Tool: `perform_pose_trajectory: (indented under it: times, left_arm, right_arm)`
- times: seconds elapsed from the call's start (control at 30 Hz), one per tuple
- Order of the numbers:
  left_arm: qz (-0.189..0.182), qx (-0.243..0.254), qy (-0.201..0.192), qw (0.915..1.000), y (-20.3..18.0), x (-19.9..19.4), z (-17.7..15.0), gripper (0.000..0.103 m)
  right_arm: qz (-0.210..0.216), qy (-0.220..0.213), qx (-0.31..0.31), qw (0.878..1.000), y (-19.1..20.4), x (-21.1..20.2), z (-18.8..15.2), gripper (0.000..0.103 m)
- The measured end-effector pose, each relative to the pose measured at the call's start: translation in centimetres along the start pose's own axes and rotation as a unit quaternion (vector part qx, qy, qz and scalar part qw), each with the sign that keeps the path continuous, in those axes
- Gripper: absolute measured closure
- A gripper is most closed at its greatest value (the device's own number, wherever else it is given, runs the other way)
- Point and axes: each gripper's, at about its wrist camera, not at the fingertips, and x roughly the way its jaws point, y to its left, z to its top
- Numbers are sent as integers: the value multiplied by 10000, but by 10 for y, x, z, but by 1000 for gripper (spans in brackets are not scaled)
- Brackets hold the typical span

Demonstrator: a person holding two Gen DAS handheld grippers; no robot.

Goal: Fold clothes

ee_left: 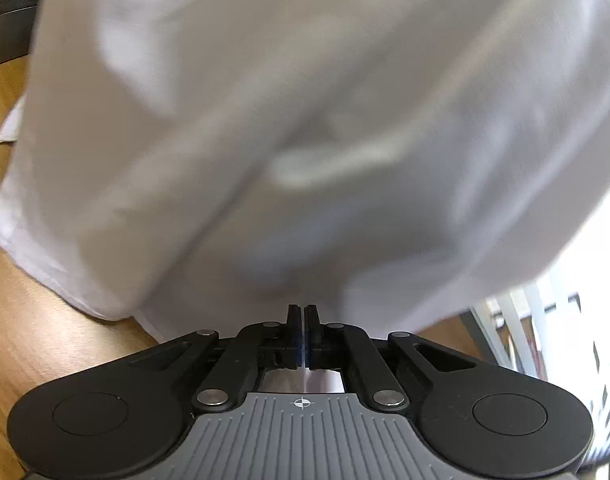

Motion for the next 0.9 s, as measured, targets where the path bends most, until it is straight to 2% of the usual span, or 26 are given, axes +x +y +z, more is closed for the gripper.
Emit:
perform_pose_trajectory:
  times: [0.13, 0.2, 0.27, 0.3, 0.33, 0.37, 0.43, 0.6, 0.8, 0.9]
  left_arm:
    - [48, 406, 93, 9991, -2, -15, 9, 97]
    - [86, 656, 251, 9975, -4, -24, 9, 85]
    - [124, 935, 409, 9947, -8, -33, 7, 68]
    - [136, 1112, 442, 9927, -11, -38, 4, 66]
    - [152, 1302, 476, 9902, -14, -44, 1, 59]
    - [172, 1502, 511, 9872, -17, -49, -4, 55]
    - [201, 1899, 590, 9798, -25, -59, -13, 55]
    - [148, 2759, 879, 9570, -50, -69, -43, 53]
    - [116, 3348, 1160, 9350, -87, -24, -70, 53]
    - [170, 3628, 1207, 9239, -91, -8, -81, 51]
  right_arm:
    - [-189, -94, -500, 9985, 6, -19, 2, 85]
    - [-264, -150, -825, 9961, 12, -33, 1, 80]
    - [-286, -182, -1040, 9940, 17, -48, -1, 70]
    - [-291, -195, -1123, 9931, 19, -55, -3, 62]
    - [-296, -204, -1195, 9922, 21, -63, -5, 57]
    - [-302, -213, -1267, 9912, 22, -72, -7, 56]
    - [-262, -216, -1318, 9907, 25, -85, -12, 53]
    - [-114, -104, -1449, 9893, 41, -105, -24, 53]
    - [-9, 199, -1593, 9870, 59, -83, -48, 52]
    - [-35, 356, -1690, 9850, 65, -64, -57, 52]
